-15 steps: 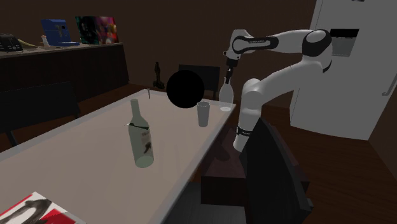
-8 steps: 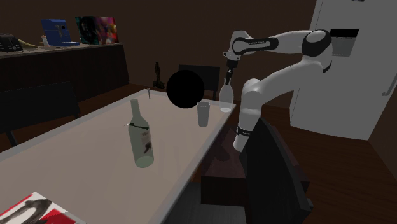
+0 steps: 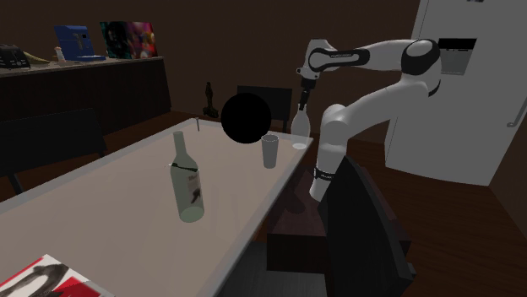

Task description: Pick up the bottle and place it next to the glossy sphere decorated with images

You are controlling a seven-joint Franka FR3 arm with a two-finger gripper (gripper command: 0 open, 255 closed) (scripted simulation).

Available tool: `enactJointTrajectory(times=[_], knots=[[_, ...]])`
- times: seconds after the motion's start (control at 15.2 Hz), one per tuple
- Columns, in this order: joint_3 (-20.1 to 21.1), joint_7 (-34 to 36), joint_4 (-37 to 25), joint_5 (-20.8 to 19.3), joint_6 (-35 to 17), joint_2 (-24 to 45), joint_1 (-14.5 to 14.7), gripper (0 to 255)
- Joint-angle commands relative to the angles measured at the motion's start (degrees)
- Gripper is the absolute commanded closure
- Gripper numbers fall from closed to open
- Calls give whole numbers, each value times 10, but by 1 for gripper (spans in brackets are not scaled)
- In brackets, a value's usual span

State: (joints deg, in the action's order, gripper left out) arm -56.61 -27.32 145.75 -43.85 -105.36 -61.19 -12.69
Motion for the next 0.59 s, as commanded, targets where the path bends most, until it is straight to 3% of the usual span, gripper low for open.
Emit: enactJointTrajectory(times=[0.0, 0.13, 0.53], knots=[[23, -6, -20, 18, 28, -5, -3, 0], [47, -11, -44, 37, 58, -7, -3, 0], [47, -11, -44, 37, 58, -7, -3, 0]])
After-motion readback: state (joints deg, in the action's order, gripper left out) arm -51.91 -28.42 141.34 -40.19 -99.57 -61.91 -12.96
